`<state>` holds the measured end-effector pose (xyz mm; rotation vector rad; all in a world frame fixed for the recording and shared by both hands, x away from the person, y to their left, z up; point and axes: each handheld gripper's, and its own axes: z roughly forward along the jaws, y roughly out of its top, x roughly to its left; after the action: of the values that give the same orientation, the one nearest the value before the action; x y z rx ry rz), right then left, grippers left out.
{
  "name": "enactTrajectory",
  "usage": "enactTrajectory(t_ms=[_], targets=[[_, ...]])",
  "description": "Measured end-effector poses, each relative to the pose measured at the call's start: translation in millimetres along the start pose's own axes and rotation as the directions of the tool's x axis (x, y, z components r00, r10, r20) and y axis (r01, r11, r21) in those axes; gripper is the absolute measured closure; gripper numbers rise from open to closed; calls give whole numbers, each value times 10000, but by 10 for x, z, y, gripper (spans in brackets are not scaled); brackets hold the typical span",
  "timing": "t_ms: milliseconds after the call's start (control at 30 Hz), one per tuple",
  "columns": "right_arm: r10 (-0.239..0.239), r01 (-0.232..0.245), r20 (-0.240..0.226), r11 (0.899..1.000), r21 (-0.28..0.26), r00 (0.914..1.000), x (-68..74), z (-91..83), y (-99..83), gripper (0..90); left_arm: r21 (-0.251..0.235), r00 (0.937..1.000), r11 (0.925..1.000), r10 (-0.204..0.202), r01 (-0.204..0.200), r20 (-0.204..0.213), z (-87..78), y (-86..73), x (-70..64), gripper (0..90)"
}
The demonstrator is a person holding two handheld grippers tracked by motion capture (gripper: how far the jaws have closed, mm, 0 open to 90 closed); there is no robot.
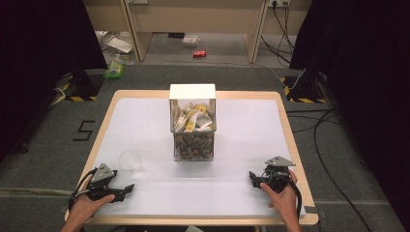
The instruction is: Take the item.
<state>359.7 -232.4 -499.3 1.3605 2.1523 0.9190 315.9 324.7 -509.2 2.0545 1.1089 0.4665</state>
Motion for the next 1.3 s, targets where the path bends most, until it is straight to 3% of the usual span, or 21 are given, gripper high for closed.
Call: enactTrajectory(t_ms=[233,500,667,933,1300], targets=[[11,-11,3,10000,5,10000,1,0,0,124,-100,9996,9997,-234,232,-159,-18,-1,-2,147],[-17,17,2,10000,-4,10000,-1,0,0,124,-16,9999,10000,-55,55,-116,-130,27,-90,155],[-1,1,2,10000,16,10000,1,-2,0,124,-215,9999,9997,117,-120,-117,-261,90,-162,155],[66,-66,3,10000,34,10000,7,-3,-1,124,-975,9997,9949,234,-241,-84,-561,231,-275,154],[49,-49,7,10000,32,10000,6,-2,0,124,-1729,9988,9842,310,-373,-388,-722,336,-329,155]])
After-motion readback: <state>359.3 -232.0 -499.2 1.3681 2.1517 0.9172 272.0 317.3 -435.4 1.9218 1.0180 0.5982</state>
